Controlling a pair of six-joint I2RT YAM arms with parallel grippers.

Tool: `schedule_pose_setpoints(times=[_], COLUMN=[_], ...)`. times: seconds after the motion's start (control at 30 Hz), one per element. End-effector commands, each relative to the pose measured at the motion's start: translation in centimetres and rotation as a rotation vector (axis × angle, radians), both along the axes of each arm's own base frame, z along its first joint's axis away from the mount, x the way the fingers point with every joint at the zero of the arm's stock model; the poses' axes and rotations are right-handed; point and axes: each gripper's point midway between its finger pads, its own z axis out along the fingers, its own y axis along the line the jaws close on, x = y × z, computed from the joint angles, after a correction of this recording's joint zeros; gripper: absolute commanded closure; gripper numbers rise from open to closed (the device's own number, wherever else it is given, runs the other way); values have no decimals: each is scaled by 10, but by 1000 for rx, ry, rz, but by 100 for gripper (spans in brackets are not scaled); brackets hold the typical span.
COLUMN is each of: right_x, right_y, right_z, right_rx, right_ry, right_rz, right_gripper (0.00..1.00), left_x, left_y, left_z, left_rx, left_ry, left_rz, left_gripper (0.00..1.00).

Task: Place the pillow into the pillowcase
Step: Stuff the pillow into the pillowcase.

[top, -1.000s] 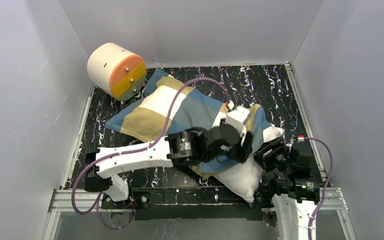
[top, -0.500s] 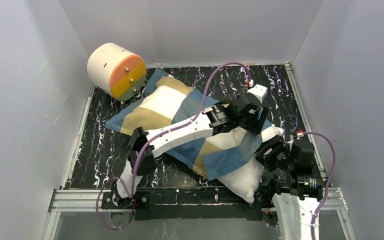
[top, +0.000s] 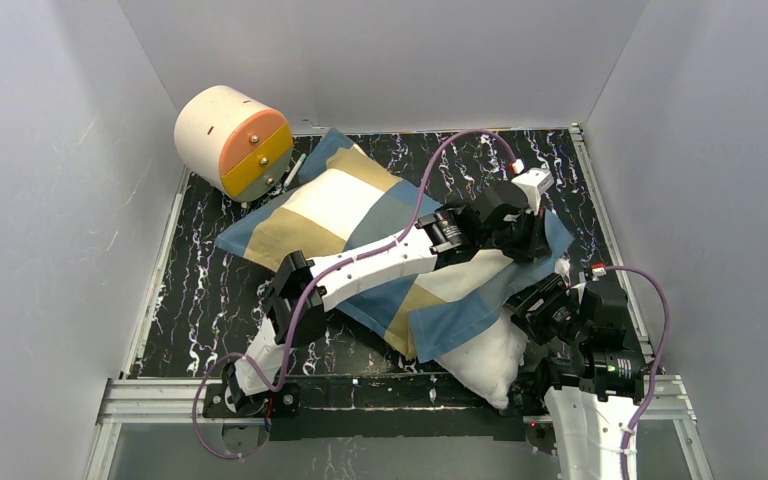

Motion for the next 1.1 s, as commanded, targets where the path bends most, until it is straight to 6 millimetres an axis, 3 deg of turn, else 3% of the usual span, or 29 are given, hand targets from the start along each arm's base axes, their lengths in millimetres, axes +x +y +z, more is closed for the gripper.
schedule_pose_setpoints(times=[0.0,0.13,0.27,0.37,0.43,0.53,0.67,0.77,0.87,1.07], right_x=[10,17,24,22,20,18,20,24,32,46], right_y=[4,2,-3,-11,-17,-27,-38,-40,-38,-24], right_z=[7,11,21,30,41,74,127,173,199,198], right_rx=[37,50,24,-45,-94,-169,-275,-332,-367,-316], right_ry=[-53,-68,-91,-71,-68,-118,-241,-355,-389,-304], right_rz=[-1,-24,-45,-48,-56,-77,-81,-52,-9,102], right_gripper=[34,34,33,26,20,12,8,8,9,13], left_x=[-70,-82,-61,-13,19,61,86,82,54,-3], left_y=[-15,-18,10,58,98,163,243,286,284,243], left_z=[98,105,95,80,71,62,34,7,2,11], left_rx=[-314,-344,-205,-47,44,131,252,275,196,-68], left_ry=[69,89,8,-66,-87,-85,-34,58,96,225], left_rz=[-225,-282,-206,-54,46,187,332,385,282,54], left_gripper=[100,96,65,48,44,37,35,38,41,46])
